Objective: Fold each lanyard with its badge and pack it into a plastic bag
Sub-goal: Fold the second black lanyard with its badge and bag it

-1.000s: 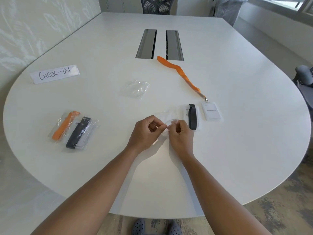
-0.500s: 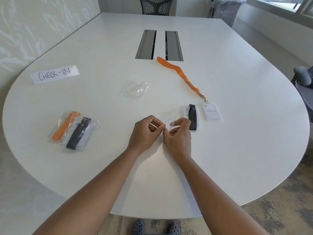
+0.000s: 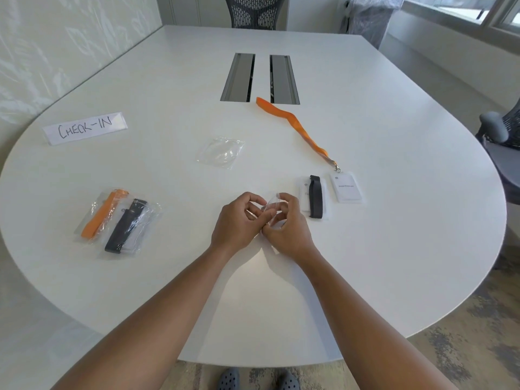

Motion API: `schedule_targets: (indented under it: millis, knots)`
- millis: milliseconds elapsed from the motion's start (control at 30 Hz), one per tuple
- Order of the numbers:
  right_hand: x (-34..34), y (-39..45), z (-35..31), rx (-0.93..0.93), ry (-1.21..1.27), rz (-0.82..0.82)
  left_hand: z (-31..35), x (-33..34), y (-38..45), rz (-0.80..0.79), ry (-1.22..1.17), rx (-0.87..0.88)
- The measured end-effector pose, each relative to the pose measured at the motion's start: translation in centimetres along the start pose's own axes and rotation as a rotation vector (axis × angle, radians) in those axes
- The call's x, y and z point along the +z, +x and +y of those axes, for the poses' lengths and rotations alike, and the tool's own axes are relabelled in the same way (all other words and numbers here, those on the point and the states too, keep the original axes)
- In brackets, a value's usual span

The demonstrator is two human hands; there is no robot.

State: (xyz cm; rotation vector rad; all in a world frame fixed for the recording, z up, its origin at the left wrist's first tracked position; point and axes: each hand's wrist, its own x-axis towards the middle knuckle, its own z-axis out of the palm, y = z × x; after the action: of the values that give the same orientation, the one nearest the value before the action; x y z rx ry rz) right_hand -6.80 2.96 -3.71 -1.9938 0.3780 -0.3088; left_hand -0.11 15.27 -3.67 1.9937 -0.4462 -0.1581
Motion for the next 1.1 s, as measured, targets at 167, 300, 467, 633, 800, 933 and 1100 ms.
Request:
schedule_targets:
  millis: [167,300,467,633,800,933,1100]
  knots:
    - [-0.1,0.3,-0.1,0.022,0.000,0.024,0.4,0.1,0.1,0.028,-0.009,-0.035]
    - [0.0,0.1,-0.5,0.029,-0.004,0.052,0.5,0.1,0.2,0.061,-0.049,-0.076]
    - [0.2,0.5,-0.6,0.025,-0.055,0.006,0.9,0.2,0.5,0.089,-0.054,-0.136]
    - [-0.4,0.8,-0.6,0.042,-0.099,-0.037,1.5,0.3,0.8,0.059,-0.035,-0.178]
    - [-1.1,1.0,-0.7,0.095,-0.032,-0.076,1.7,0.2,1.3,0.042,-0.025,-0.205]
    - [-1.5,1.2,-0.6,0.148,0.037,-0.084,1.7,0.2,1.4,0.027,0.017,-0.195]
    - [-1.5,1.3,-0.9,0.188,0.104,-0.036,1.8,0.0,1.1,-0.008,-0.035,-0.140]
